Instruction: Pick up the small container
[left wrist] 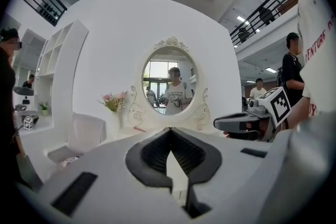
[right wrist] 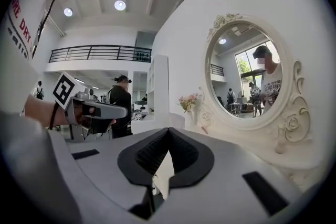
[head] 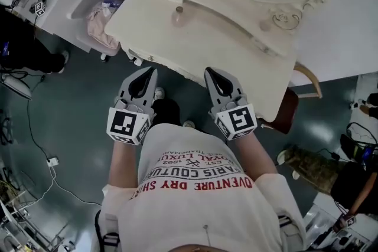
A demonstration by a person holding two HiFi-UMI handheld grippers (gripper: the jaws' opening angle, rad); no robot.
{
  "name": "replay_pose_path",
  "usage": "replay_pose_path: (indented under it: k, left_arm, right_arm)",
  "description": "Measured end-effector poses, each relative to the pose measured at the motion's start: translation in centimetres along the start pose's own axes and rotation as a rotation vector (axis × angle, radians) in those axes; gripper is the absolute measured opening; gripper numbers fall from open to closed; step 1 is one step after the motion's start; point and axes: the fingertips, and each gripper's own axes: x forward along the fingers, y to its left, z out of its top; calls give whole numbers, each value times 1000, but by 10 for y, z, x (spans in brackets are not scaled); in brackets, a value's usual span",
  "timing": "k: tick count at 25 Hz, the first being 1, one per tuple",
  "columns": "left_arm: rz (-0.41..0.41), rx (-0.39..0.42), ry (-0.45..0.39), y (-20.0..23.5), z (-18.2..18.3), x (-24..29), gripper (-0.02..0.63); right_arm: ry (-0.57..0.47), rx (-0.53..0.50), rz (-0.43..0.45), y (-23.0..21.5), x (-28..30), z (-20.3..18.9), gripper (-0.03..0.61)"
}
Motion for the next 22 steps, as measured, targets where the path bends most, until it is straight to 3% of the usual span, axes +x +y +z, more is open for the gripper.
replay_pose_path:
  k: [10,16,22]
  left_arm:
    - [-204,37,5,69,17,121,5]
    - [-334,66,15,109,28,181,5]
    - [-480,64,52,128,1,229,5]
  right_arm:
    - [35,47,-189,-80,86,2,-2]
    - [15,61,-273,-105,147,13,-2]
    - [26,77,-334,-126,189,4,-2]
